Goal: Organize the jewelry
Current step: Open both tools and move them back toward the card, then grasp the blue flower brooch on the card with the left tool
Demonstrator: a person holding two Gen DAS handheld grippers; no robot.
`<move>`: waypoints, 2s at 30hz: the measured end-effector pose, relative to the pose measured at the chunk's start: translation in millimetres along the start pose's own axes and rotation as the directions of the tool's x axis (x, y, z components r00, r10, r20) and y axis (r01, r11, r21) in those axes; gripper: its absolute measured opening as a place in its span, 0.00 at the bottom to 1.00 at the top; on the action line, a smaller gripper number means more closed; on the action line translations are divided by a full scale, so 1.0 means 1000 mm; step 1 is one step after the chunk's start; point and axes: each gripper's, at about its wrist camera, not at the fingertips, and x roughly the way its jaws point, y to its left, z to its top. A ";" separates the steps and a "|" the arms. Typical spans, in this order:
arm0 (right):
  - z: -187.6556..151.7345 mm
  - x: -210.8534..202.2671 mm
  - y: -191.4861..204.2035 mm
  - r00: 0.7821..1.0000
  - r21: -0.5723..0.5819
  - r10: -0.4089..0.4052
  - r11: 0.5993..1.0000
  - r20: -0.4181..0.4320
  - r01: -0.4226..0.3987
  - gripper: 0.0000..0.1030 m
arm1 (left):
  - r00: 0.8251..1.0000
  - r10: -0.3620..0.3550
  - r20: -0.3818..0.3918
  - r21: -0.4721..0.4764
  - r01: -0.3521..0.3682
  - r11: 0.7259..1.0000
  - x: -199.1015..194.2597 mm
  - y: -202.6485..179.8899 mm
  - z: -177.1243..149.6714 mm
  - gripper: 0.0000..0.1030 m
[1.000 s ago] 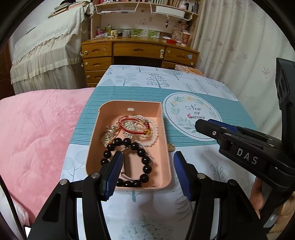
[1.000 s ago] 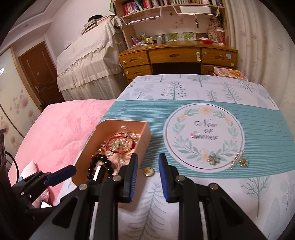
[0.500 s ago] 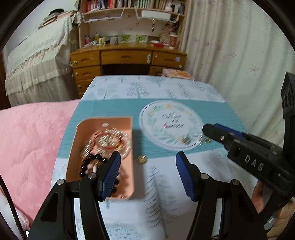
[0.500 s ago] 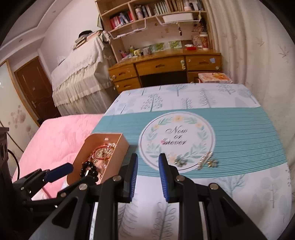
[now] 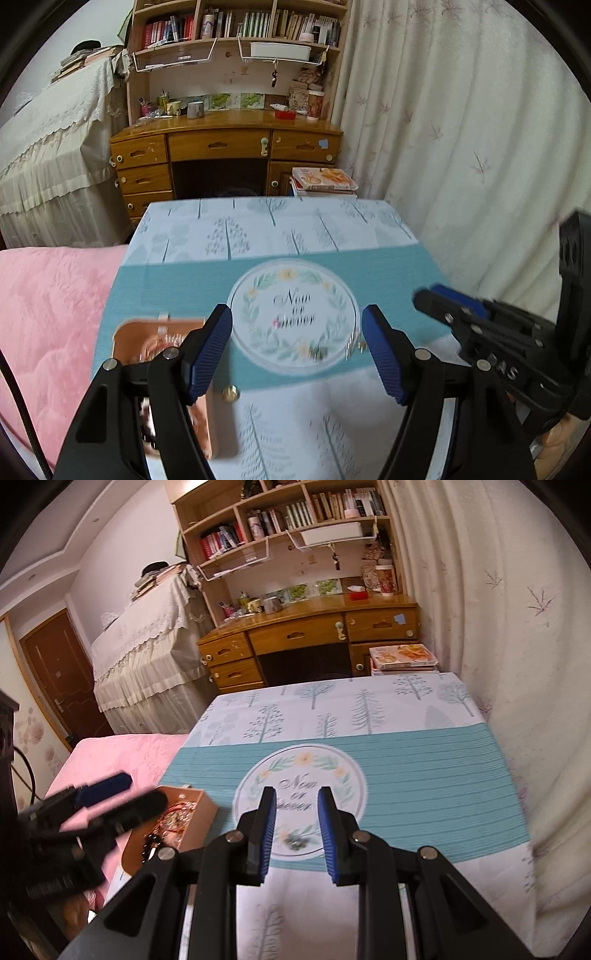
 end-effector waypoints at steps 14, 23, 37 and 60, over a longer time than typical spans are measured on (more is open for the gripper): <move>0.021 0.050 -0.059 0.985 0.101 0.034 0.995 -0.170 -0.017 0.23 | 0.981 -0.012 -0.194 -0.043 0.003 0.999 0.101 -0.002 0.021 0.69; -0.019 0.095 -0.078 0.947 0.172 0.103 0.984 -0.304 -0.052 0.23 | 0.927 -0.062 -0.370 -0.021 0.058 0.998 0.158 -0.015 -0.030 0.65; -0.060 0.118 -0.071 0.925 -0.051 0.117 0.988 -0.362 -0.145 0.23 | 0.944 -0.093 -0.315 0.184 0.157 0.970 0.153 -0.023 -0.066 0.63; -0.074 0.126 -0.033 0.967 -0.316 -0.015 0.946 -0.253 -0.068 0.19 | 0.956 -0.061 -0.288 0.247 0.136 0.960 0.173 -0.022 -0.078 0.34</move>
